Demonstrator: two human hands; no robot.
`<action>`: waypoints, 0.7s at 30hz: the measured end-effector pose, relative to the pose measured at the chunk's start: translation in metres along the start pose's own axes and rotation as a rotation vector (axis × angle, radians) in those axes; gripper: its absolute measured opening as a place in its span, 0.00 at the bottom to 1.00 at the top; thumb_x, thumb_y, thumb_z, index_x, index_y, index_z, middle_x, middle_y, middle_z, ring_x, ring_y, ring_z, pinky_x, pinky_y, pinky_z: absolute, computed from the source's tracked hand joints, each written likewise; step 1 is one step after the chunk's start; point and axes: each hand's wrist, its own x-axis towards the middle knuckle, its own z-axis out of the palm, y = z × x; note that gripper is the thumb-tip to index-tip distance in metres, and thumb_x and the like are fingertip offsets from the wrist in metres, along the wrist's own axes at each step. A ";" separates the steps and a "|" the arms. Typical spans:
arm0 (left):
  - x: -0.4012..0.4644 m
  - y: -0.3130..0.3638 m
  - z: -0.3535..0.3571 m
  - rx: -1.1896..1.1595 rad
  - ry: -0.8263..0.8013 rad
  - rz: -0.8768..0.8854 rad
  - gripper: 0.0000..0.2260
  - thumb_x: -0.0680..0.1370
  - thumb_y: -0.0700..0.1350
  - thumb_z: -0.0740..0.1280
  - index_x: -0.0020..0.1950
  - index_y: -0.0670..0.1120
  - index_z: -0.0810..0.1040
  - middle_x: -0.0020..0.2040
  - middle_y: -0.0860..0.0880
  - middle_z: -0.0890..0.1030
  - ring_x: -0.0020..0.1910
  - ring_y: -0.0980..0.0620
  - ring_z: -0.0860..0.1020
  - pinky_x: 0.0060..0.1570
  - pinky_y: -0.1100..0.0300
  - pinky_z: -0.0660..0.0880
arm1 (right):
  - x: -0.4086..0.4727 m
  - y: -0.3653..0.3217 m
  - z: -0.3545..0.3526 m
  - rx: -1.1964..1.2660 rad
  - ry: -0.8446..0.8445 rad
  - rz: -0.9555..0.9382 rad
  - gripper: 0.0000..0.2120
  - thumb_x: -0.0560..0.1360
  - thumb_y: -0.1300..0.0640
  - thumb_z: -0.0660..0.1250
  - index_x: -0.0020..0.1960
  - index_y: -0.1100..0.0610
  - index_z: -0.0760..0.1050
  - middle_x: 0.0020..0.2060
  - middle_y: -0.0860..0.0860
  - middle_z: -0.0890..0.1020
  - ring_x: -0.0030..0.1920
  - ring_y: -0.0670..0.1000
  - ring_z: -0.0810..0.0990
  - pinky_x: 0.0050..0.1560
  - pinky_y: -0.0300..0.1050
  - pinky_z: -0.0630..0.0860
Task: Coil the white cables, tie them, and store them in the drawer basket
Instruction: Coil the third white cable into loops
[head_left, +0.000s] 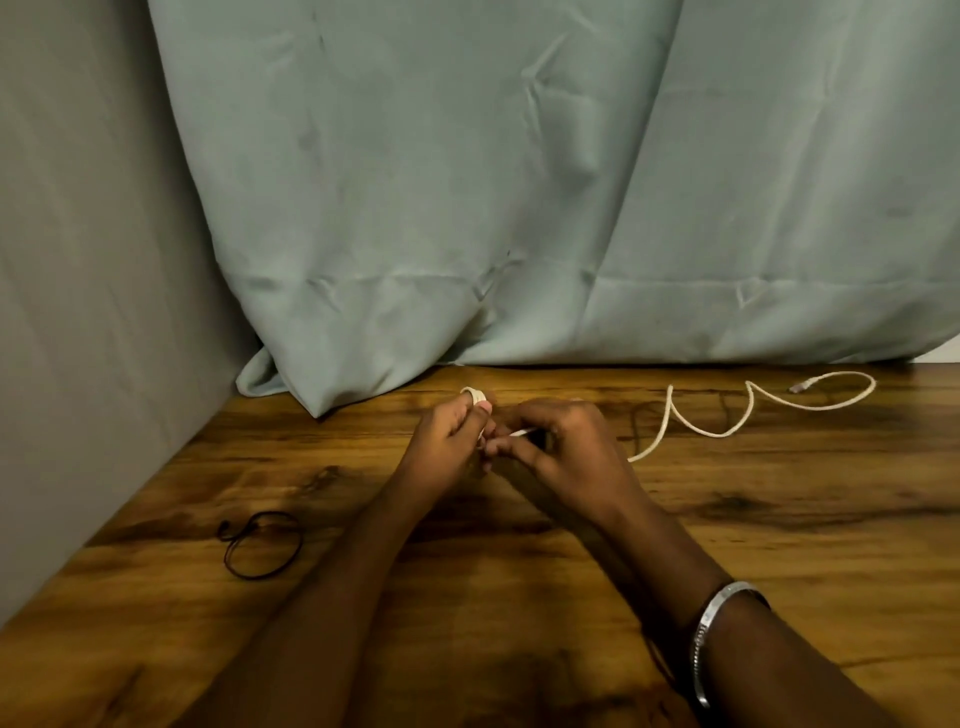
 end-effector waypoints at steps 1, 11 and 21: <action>0.000 -0.001 0.000 -0.046 -0.024 -0.030 0.13 0.85 0.42 0.57 0.51 0.33 0.76 0.31 0.50 0.77 0.28 0.52 0.75 0.33 0.58 0.73 | 0.001 0.002 -0.001 0.073 0.035 0.024 0.02 0.75 0.51 0.77 0.47 0.46 0.86 0.42 0.35 0.85 0.46 0.37 0.83 0.47 0.41 0.79; -0.010 0.021 0.012 -0.469 -0.253 -0.292 0.11 0.83 0.40 0.55 0.45 0.40 0.74 0.27 0.49 0.67 0.24 0.55 0.64 0.29 0.60 0.55 | 0.006 0.010 -0.003 0.531 0.204 0.266 0.08 0.72 0.65 0.79 0.45 0.53 0.85 0.39 0.45 0.87 0.41 0.41 0.85 0.45 0.34 0.79; -0.019 0.033 0.014 -0.686 -0.259 -0.323 0.14 0.83 0.50 0.57 0.43 0.43 0.73 0.23 0.54 0.63 0.25 0.56 0.67 0.39 0.53 0.49 | 0.005 0.007 0.008 0.819 0.199 0.392 0.13 0.80 0.62 0.70 0.64 0.59 0.82 0.43 0.47 0.88 0.38 0.37 0.83 0.38 0.29 0.75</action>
